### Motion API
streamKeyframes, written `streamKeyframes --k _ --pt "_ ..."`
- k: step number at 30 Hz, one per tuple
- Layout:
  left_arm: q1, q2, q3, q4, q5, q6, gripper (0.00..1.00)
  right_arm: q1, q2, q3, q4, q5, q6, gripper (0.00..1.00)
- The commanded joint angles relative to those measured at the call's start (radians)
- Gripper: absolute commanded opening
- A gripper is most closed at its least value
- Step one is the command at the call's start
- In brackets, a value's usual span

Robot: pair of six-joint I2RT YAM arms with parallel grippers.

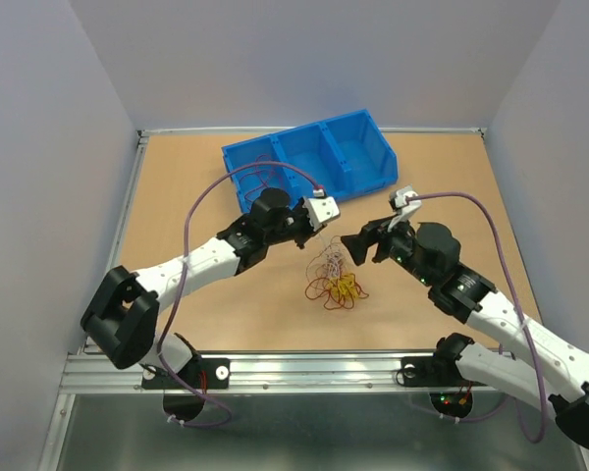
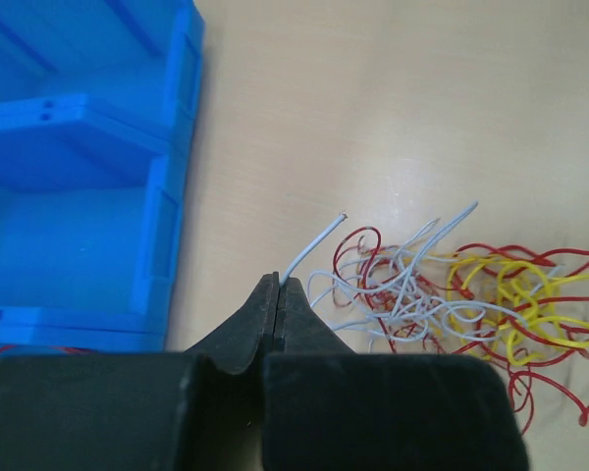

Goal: Untangle the cables

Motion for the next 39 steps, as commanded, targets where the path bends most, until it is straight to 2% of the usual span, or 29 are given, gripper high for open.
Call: streamKeyframes --k 1,5,13,17,24,28,30,31,33,35,38,39 --pt "0.007 -0.136 -0.061 0.079 -0.005 -0.041 0.00 0.004 0.103 0.043 0.090 -0.168 -0.074 0.89" --pt "0.016 -0.232 -0.081 0.079 -0.008 -0.066 0.00 0.004 0.195 0.072 0.128 -0.271 -0.147 0.89" --pt "0.016 -0.338 -0.010 0.002 0.043 -0.133 0.00 0.004 0.324 0.031 0.378 -0.518 -0.276 0.88" --pt "0.016 -0.343 0.113 -0.065 0.076 -0.181 0.00 0.005 0.379 0.026 0.452 -0.599 -0.292 0.88" --pt "0.015 -0.363 0.407 -0.144 0.061 -0.238 0.00 0.004 0.491 0.039 0.556 -0.605 -0.307 0.81" --pt "0.015 -0.378 0.524 -0.182 0.046 -0.274 0.00 0.004 0.552 0.066 0.561 -0.593 -0.310 0.76" --pt "0.015 -0.423 0.517 -0.161 -0.001 -0.302 0.00 0.004 0.569 0.063 0.559 -0.576 -0.322 0.74" --pt "0.015 -0.441 0.503 -0.144 -0.025 -0.313 0.00 0.004 0.574 0.062 0.559 -0.558 -0.331 0.69" --pt "0.016 -0.519 0.410 -0.095 -0.134 -0.349 0.00 0.004 0.572 0.054 0.559 -0.532 -0.347 0.53" --pt "0.016 -0.583 0.321 0.015 -0.215 -0.374 0.00 0.004 0.554 0.037 0.558 -0.498 -0.356 0.43" --pt "0.016 -0.697 0.184 0.132 -0.340 -0.377 0.00 0.004 0.488 0.010 0.559 -0.464 -0.356 0.43" --pt "0.018 -0.728 0.161 0.143 -0.421 -0.379 0.00 0.002 0.467 -0.013 0.559 -0.452 -0.350 0.36"
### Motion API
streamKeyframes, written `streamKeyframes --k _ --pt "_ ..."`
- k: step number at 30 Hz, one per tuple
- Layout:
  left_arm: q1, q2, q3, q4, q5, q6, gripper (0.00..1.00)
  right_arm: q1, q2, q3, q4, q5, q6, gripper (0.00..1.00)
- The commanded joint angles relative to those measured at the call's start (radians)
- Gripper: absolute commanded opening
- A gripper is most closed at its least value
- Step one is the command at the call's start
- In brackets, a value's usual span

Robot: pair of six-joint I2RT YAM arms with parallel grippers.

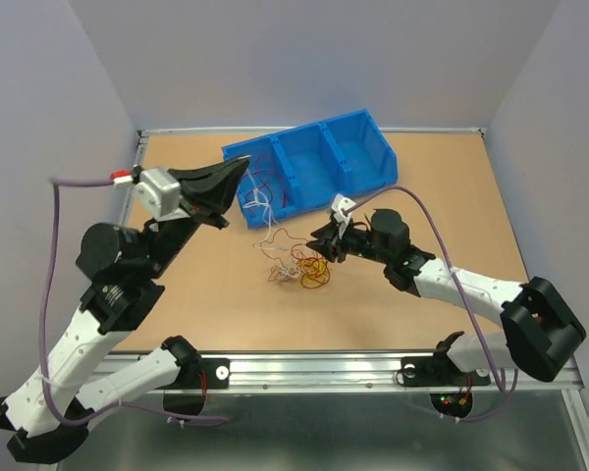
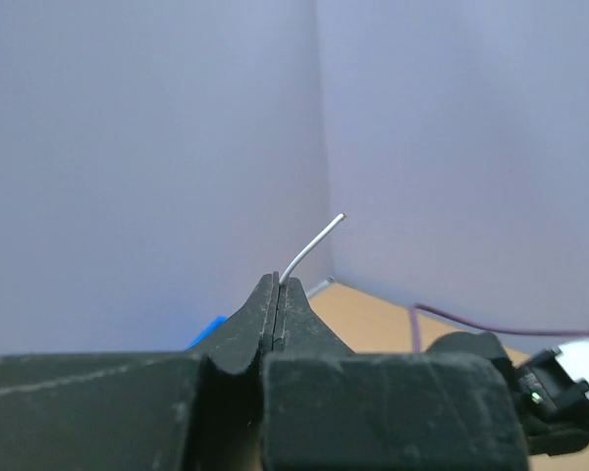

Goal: Untangle the cables

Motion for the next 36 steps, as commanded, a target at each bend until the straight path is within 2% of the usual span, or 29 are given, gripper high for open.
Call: streamKeyframes --k 1,2,3,4,10,12,15,16,18,23,26,27,30,32,36 --pt "0.005 -0.082 -0.071 0.177 -0.248 -0.031 0.00 0.002 -0.114 -0.028 0.066 0.070 -0.012 0.30" --pt "0.005 -0.088 -0.074 0.176 -0.270 -0.029 0.00 0.004 -0.141 -0.037 0.068 0.097 -0.007 0.19" --pt "0.010 -0.094 -0.079 0.171 -0.302 -0.031 0.00 0.004 -0.190 -0.061 0.069 0.110 0.004 0.02" --pt "0.013 -0.097 -0.085 0.171 -0.308 -0.031 0.00 0.002 -0.218 -0.072 0.069 0.122 0.010 0.01" --pt "0.031 -0.079 -0.114 0.186 -0.375 -0.028 0.00 0.002 -0.393 -0.136 0.069 0.183 0.076 0.00" --pt "0.038 -0.059 -0.114 0.188 -0.452 -0.026 0.00 0.002 -0.436 -0.147 0.066 0.280 0.114 0.01" --pt "0.053 -0.038 -0.125 0.212 -0.553 -0.025 0.00 0.004 -0.534 -0.158 0.025 0.539 0.212 0.01" --pt "0.064 -0.029 -0.131 0.224 -0.564 -0.020 0.00 0.002 -0.598 -0.169 0.010 0.673 0.232 0.01" --pt "0.110 -0.001 -0.142 0.243 -0.598 -0.017 0.00 0.002 -0.673 -0.189 -0.015 0.799 0.278 0.01" --pt "0.263 0.067 -0.165 0.260 -0.532 -0.094 0.00 0.002 -0.913 -0.224 -0.148 1.093 0.346 0.01" --pt "0.340 0.110 -0.160 0.252 -0.511 -0.153 0.00 0.002 -1.089 -0.279 -0.164 1.252 0.399 0.01" --pt "0.358 0.126 -0.159 0.251 -0.497 -0.164 0.00 0.002 -1.190 -0.299 -0.150 1.283 0.413 0.00" --pt "0.487 0.148 -0.157 0.231 -0.465 -0.244 0.00 0.002 -1.333 -0.364 -0.147 1.364 0.412 0.00" --pt "0.524 0.151 -0.159 0.225 -0.402 -0.294 0.00 0.002 -1.321 -0.348 -0.161 1.362 0.404 0.01" --pt "0.532 0.142 -0.174 0.229 -0.379 -0.308 0.00 0.002 -1.216 -0.325 -0.141 1.332 0.418 0.01"
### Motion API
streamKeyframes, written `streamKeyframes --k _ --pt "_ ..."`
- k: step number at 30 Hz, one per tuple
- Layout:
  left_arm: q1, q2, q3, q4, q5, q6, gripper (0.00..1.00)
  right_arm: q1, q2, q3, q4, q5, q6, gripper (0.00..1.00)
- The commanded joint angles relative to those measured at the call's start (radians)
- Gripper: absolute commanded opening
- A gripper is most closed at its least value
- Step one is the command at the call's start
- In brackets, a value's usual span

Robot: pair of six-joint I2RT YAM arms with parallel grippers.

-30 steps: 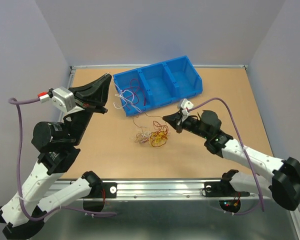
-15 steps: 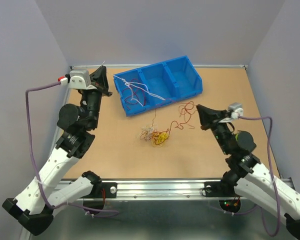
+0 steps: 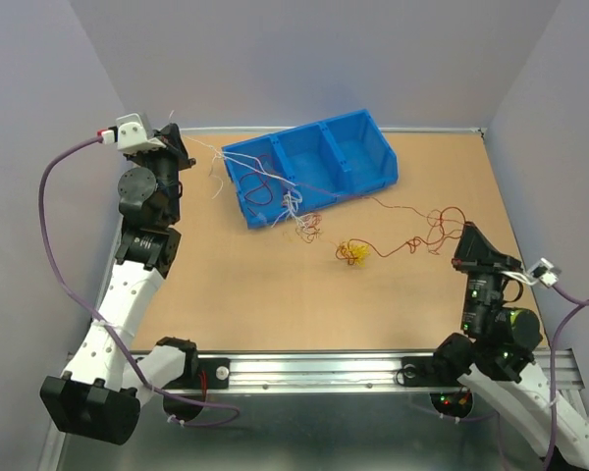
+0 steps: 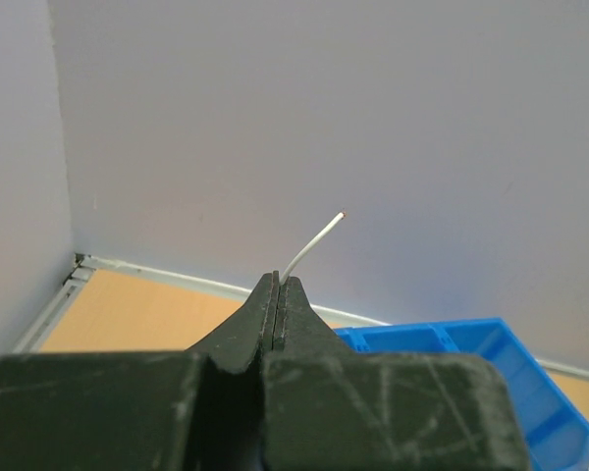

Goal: Untangle the cables

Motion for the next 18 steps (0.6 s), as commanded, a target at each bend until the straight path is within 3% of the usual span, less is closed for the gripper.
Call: streamKeyframes --k 1,5,12,18 --pt "0.017 -0.037 -0.013 0.074 0.050 -0.064 0.00 0.000 0.107 0.016 -0.001 0.048 0.018 0.00" --pt "0.017 -0.060 -0.044 0.102 0.073 -0.070 0.00 0.000 0.106 0.021 0.005 0.089 0.027 0.01" --pt "0.031 -0.114 -0.056 0.104 -0.082 -0.084 0.00 0.000 -0.041 -0.028 -0.018 0.309 0.078 0.00" --pt "0.034 -0.171 -0.099 0.137 -0.033 -0.096 0.00 0.000 0.011 -0.008 -0.004 0.225 0.064 0.01"
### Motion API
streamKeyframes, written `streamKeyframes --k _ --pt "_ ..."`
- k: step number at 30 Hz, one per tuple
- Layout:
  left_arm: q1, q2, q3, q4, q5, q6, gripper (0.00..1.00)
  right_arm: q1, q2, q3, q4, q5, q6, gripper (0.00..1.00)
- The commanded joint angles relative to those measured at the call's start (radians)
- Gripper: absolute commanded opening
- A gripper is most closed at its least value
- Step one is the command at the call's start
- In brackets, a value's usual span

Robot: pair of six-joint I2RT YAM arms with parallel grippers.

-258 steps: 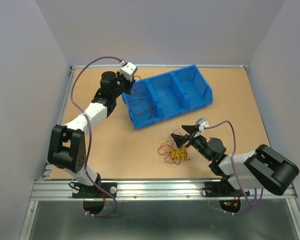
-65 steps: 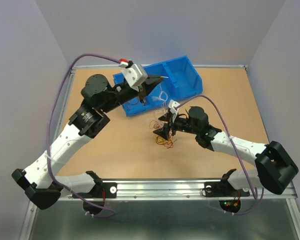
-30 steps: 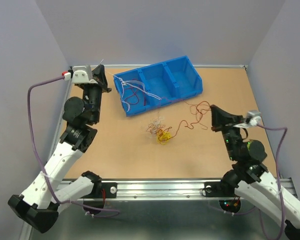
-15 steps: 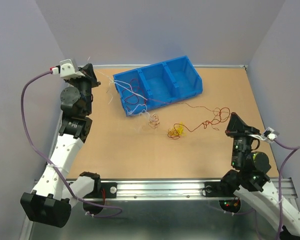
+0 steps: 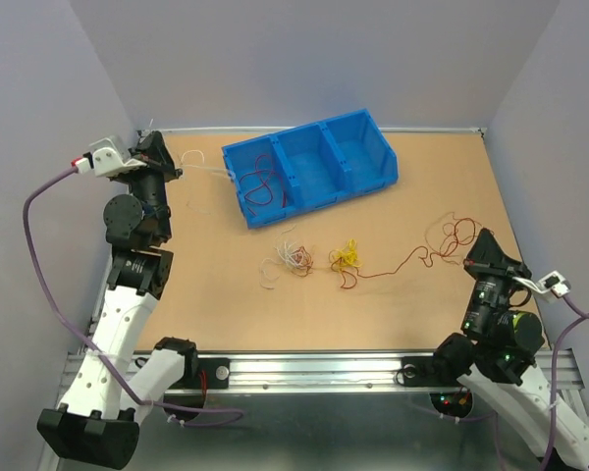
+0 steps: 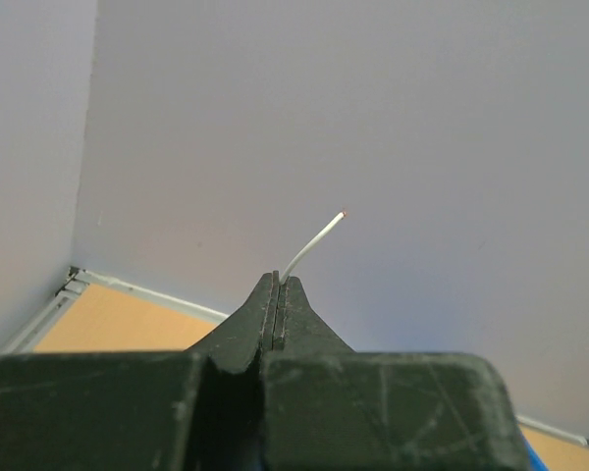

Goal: Untangle the cables

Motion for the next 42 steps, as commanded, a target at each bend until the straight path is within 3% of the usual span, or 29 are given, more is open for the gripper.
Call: streamKeyframes --k 1,8,17,20,23,26,27,30,35,39,42 --pt "0.004 -0.048 -0.035 0.106 0.027 -0.019 0.00 0.002 0.027 -0.002 0.024 -0.043 -0.010 0.00" --pt "0.004 -0.029 -0.068 0.191 0.283 -0.013 0.00 0.002 0.078 0.010 0.047 -0.330 -0.102 0.01" --pt "-0.005 0.090 -0.032 0.218 0.452 -0.022 0.00 0.004 0.368 0.111 0.025 -0.506 -0.157 0.04" --pt "-0.048 0.144 -0.032 0.267 0.487 -0.031 0.00 0.002 0.490 0.154 0.024 -0.572 -0.168 0.04" --pt "-0.194 0.230 0.003 0.268 0.446 0.048 0.00 0.002 0.599 0.196 0.024 -0.739 -0.184 0.05" --pt "-0.241 0.320 0.046 0.269 0.431 0.090 0.00 0.002 0.677 0.223 0.026 -0.876 -0.207 0.22" --pt "-0.249 0.340 0.059 0.263 0.449 0.088 0.00 0.002 0.732 0.245 0.024 -0.963 -0.213 0.40" --pt "-0.252 0.394 0.093 0.222 0.461 0.076 0.00 0.002 0.815 0.283 0.026 -1.033 -0.222 0.64" --pt "-0.253 0.394 0.076 0.220 0.423 0.093 0.00 0.004 0.929 0.286 0.147 -0.955 -0.227 0.79" --pt "-0.252 0.371 0.053 0.220 0.412 0.098 0.00 -0.004 1.111 0.378 0.182 -0.776 -0.251 0.81" --pt "-0.256 0.339 0.029 0.220 0.403 0.098 0.00 -0.074 1.297 0.495 0.184 -0.784 -0.240 0.81"
